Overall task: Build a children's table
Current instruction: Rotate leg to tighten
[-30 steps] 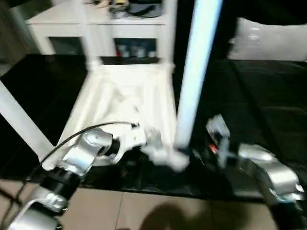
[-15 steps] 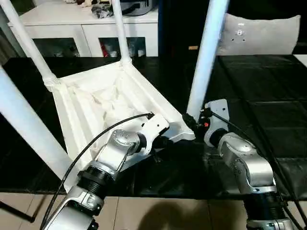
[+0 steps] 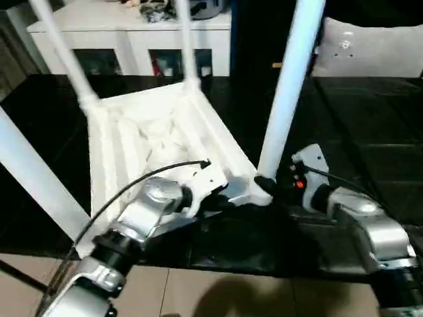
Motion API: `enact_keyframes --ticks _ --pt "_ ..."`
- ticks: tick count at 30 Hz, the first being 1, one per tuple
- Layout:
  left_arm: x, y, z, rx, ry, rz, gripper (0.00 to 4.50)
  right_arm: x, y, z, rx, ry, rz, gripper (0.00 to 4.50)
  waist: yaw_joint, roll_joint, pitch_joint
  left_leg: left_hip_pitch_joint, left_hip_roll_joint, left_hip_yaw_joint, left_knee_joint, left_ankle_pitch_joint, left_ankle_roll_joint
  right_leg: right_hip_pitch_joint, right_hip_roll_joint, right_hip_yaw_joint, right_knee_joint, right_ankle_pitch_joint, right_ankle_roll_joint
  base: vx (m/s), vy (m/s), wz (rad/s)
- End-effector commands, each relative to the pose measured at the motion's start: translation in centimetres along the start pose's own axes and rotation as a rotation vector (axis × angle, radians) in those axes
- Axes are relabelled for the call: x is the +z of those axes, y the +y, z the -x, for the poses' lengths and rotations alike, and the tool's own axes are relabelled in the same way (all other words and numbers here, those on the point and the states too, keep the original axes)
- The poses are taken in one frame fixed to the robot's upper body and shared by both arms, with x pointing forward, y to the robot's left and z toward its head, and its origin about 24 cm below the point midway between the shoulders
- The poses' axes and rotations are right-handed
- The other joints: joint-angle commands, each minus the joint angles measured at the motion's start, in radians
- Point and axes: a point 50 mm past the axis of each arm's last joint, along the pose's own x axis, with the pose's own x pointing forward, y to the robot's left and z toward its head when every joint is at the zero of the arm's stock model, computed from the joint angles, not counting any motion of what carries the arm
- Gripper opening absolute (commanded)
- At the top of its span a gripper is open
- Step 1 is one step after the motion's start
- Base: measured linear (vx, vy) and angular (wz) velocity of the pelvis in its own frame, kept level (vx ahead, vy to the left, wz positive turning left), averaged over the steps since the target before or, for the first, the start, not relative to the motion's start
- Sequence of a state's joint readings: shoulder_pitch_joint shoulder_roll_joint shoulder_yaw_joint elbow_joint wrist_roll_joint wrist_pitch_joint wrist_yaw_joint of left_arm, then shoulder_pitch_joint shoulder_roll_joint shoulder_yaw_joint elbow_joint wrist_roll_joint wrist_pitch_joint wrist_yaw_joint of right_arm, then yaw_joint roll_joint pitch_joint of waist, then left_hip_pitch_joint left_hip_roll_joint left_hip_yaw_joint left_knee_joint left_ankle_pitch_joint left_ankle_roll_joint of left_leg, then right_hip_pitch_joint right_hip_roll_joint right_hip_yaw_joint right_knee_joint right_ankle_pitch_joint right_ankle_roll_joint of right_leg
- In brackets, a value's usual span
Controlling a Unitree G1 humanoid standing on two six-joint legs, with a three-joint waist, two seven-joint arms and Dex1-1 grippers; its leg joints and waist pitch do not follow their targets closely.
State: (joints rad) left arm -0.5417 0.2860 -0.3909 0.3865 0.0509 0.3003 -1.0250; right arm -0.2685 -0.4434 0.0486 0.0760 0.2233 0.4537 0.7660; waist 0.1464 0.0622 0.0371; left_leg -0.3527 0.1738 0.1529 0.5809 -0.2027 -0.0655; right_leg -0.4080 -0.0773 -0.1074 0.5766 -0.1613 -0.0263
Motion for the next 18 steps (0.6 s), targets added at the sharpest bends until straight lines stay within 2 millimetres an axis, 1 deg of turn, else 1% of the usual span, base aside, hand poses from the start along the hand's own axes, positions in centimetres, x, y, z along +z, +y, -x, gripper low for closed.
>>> enact_keyframes --ticks 1,2,4,5,6,7,8,9,10,11,12,13,14,16,17,18 --pt "0.2 -0.7 0.1 -0.091 0.008 -0.063 0.0 0.3 0.3 0.5 0.08 -0.009 0.035 4.27 0.001 -0.017 -0.064 -0.007 0.048 -0.006 -0.053 -0.086 0.102 0.066 -0.077 0.055 -0.062 -0.246 -0.131 0.0 0.0 0.0" --pt "0.2 -0.7 0.1 -0.091 0.008 -0.063 0.0 0.3 0.3 0.5 0.08 -0.009 0.035 4.27 0.001 -0.018 -0.063 -0.007 0.049 -0.006 -0.053 -0.088 0.102 0.066 -0.076 0.055 -0.063 -0.249 -0.133 0.0 0.0 0.0" --pt "0.1 -1.0 0.6 -0.161 -0.005 -0.104 0.0 0.4 0.6 1.0 0.155 -0.011 0.065 4.27 0.004 -0.018 -0.061 -0.007 0.049 -0.006 -0.053 -0.098 0.099 0.066 -0.078 0.054 -0.066 -0.276 -0.129 0.0 0.0 0.0" --pt "-0.1 -1.2 0.9 -0.2 0.002 -0.117 0.0 0.5 0.9 1.2 0.207 -0.011 0.066 4.27 0.004 -0.028 -0.06 -0.008 0.048 -0.005 -0.054 -0.108 0.102 0.067 -0.078 0.054 -0.069 -0.298 -0.122 0.0 0.0 0.0" --pt "-0.4 -1.4 1.3 -0.244 0.017 -0.134 0.0 0.5 1.3 1.4 0.27 -0.006 0.065 4.27 0.007 -0.029 -0.06 -0.007 0.05 -0.006 -0.055 -0.109 0.102 0.067 -0.079 0.054 -0.067 -0.314 -0.118 0.0 0.0 0.0" --pt "-0.6 -1.5 1.6 -0.28 0.035 -0.145 0.0 0.5 1.6 1.6 0.336 0.001 0.057 4.27 0.009 -0.023 -0.06 -0.005 0.052 -0.007 -0.055 -0.12 0.103 0.064 -0.08 0.054 -0.067 -0.332 -0.116 0.0 0.0 0.0" --pt "-0.7 -1.6 1.8 -0.296 0.042 -0.151 0.0 0.5 1.8 1.7 0.366 0.004 0.056 4.12 0.01 -0.026 -0.057 -0.005 0.054 -0.005 -0.057 -0.126 0.103 0.062 -0.079 0.055 -0.071 -0.347 -0.114 0.0 0.0 0.0" --pt "-0.8 -1.6 1.9 -0.308 0.047 -0.155 0.0 0.5 1.9 1.7 0.389 0.006 0.055 4.01 0.012 -0.024 -0.057 -0.003 0.053 -0.006 -0.056 -0.133 0.102 0.061 -0.079 0.054 -0.071 -0.356 -0.115 0.0 0.0 0.0" --pt "-0.8 -1.6 1.9 -0.308 0.047 -0.155 0.0 0.5 1.9 1.7 0.389 0.006 0.055 4.01 0.012 -0.024 -0.057 -0.003 0.053 -0.006 -0.056 -0.133 0.102 0.061 -0.079 0.054 -0.071 -0.356 -0.115 0.0 0.0 0.0" --pt "-0.8 -1.7 2.1 -0.328 0.054 -0.161 0.0 0.4 2.0 1.9 0.427 0.012 0.05 3.9 0.018 -0.023 -0.058 0.001 0.055 -0.006 -0.057 -0.141 0.094 0.059 -0.081 0.055 -0.072 -0.373 -0.114 0.0 0.0 0.0" --pt "-0.8 -1.7 2.1 -0.328 0.054 -0.161 0.0 0.4 2.0 1.9 0.427 0.012 0.05 3.9 0.022 -0.023 -0.057 0.002 0.057 -0.006 -0.058 -0.14 0.087 0.057 -0.081 0.058 -0.071 -0.362 -0.122 0.0 0.0 0.0" --pt "-0.9 -1.7 2.3 -0.349 0.059 -0.164 0.0 0.3 2.2 1.9 0.468 0.018 0.037 3.69 0.022 -0.023 -0.057 0.002 0.057 -0.006 -0.058 -0.14 0.087 0.057 -0.081 0.058 -0.071 -0.362 -0.122 0.0 0.0 0.0" --pt "-0.9 -1.8 2.4 -0.363 0.059 -0.165 0.0 0.3 2.2 1.9 0.488 0.022 0.034 3.58 0.024 -0.024 -0.059 -0.001 0.059 -0.008 -0.058 -0.134 0.085 0.06 -0.082 0.058 -0.065 -0.342 -0.127 0.0 0.0 0.0" --pt "-0.8 -1.8 2.6 -0.391 0.061 -0.17 0.0 0.1 2.2 1.8 0.523 0.031 0.028 3.52 0.024 -0.026 -0.058 -0.003 0.056 -0.007 -0.058 -0.138 0.087 0.062 -0.082 0.057 -0.067 -0.347 -0.127 0.0 0.0 0.0" --pt "-0.8 -1.8 2.7 -0.402 0.062 -0.174 0.0 0.0 2.3 1.6 0.551 0.039 0.023 3.34 0.024 -0.026 -0.059 -0.004 0.054 -0.006 -0.056 -0.136 0.086 0.062 -0.083 0.056 -0.067 -0.353 -0.126 0.0 0.0 0.0" --pt "-0.8 -1.8 2.7 -0.407 0.063 -0.177 0.0 0.0 2.4 1.4 0.567 0.044 0.02 3.34 0.022 -0.029 -0.059 -0.005 0.053 -0.006 -0.056 -0.134 0.086 0.062 -0.082 0.056 -0.068 -0.355 -0.126 0.0 0.0 0.0"
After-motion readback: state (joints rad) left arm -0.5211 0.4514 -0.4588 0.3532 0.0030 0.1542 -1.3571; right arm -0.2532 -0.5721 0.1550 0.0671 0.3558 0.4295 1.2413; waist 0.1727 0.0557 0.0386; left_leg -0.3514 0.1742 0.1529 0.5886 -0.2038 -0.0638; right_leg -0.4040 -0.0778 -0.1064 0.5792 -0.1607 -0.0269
